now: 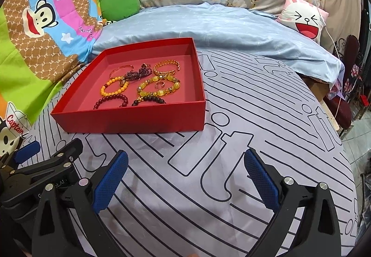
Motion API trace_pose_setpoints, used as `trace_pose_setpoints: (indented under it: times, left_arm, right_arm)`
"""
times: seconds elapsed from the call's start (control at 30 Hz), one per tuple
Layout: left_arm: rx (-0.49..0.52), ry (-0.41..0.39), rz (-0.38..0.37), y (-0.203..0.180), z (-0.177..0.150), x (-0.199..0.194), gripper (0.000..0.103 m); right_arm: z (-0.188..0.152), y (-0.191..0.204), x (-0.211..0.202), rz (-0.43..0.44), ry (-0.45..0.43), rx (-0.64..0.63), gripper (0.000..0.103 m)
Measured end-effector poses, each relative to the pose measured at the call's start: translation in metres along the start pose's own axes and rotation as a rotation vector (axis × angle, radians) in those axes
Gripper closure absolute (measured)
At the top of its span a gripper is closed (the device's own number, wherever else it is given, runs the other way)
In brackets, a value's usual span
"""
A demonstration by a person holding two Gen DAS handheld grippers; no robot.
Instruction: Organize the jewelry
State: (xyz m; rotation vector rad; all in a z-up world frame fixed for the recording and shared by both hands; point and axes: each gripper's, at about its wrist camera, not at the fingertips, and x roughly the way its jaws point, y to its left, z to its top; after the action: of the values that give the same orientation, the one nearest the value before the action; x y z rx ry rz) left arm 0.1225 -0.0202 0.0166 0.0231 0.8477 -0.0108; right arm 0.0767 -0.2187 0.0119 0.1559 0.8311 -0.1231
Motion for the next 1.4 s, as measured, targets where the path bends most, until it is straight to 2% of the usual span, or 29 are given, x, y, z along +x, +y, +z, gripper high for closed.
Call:
trace_pose_setpoints:
  times: [1.4]
  left_arm:
    - [-0.003,0.008,0.007,0.0008,0.0018,-0.0001,0.007]
  right_arm:
    - [0.0014,-0.0015,0.0004,-0.005,-0.001,-0.003,0.007]
